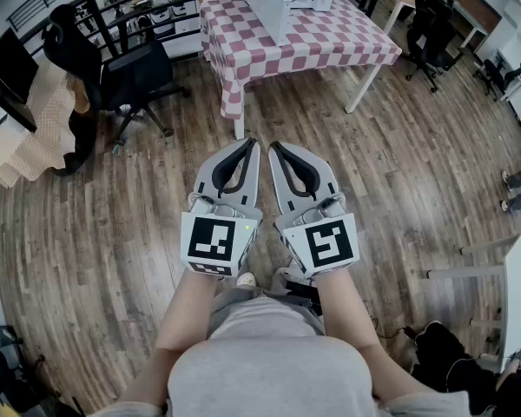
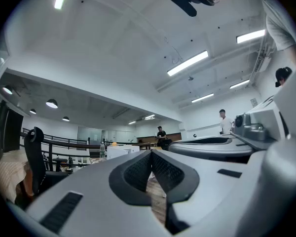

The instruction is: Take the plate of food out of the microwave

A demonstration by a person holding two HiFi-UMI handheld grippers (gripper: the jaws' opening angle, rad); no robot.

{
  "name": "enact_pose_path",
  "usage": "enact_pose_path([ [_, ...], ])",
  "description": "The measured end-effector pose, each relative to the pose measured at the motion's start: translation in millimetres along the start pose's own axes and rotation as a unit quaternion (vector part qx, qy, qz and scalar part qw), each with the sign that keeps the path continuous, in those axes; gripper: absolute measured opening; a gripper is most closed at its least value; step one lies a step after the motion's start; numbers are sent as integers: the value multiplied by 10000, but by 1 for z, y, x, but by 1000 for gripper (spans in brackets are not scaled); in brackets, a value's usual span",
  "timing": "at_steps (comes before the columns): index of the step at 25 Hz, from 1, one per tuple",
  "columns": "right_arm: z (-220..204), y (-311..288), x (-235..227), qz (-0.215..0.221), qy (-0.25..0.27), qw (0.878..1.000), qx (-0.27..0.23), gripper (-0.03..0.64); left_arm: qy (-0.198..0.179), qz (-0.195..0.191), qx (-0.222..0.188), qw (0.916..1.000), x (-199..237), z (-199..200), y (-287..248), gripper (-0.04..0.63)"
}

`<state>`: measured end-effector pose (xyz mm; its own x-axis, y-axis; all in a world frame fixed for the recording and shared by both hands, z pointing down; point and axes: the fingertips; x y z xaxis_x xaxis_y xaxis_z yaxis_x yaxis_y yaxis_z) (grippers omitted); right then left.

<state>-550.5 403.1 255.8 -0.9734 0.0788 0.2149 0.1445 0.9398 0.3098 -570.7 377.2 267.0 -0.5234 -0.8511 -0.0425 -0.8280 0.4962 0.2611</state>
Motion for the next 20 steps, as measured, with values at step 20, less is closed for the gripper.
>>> enact_pose_path([
  [20,-45,-21,-84,-190,-341,9991,135,23,132,28,-226,9997,-3,-27,-88,4],
])
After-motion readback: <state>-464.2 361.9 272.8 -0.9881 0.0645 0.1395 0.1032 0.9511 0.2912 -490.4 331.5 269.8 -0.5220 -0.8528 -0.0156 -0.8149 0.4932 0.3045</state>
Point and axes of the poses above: the fingertips, and each gripper's own axes: y backward along the fingers, x to its left, z out of its top, and after that the axes turned 11 degrees about -x, right-handed
